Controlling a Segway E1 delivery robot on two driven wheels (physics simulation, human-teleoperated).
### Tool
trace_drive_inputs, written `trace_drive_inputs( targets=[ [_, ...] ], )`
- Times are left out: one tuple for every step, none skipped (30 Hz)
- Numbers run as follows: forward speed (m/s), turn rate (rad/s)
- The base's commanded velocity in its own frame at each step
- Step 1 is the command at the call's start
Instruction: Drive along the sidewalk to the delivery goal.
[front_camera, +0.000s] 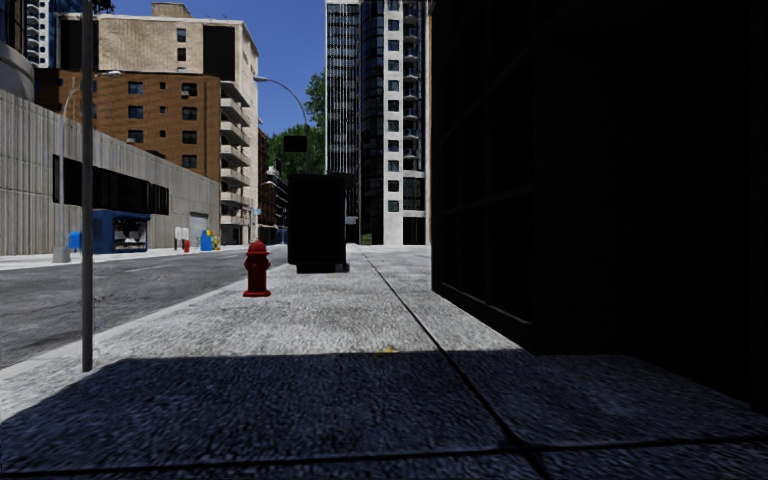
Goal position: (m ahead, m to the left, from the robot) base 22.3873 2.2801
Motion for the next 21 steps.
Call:
trace_drive_inputs(
  targets=[
    [2.0, 0.0],
    [2.0, 0.0],
    [2.0, 0.0],
    [2.0, 0.0],
    [2.0, 0.0],
    [2.0, 0.0],
    [2.0, 0.0],
    [2.0, 0.0],
    [2.0, 0.0],
    [2.0, 0.0],
    [2.0, 0.0],
    [2.0, 0.0],
    [2.0, 0.0],
    [2.0, 0.0],
    [2.0, 0.0],
    [2.0, 0.0],
    [2.0, 0.0],
    [2.0, 0.0],
    [2.0, 0.0],
    [2.0, 0.0],
    [2.0, 0.0]
  ],
)
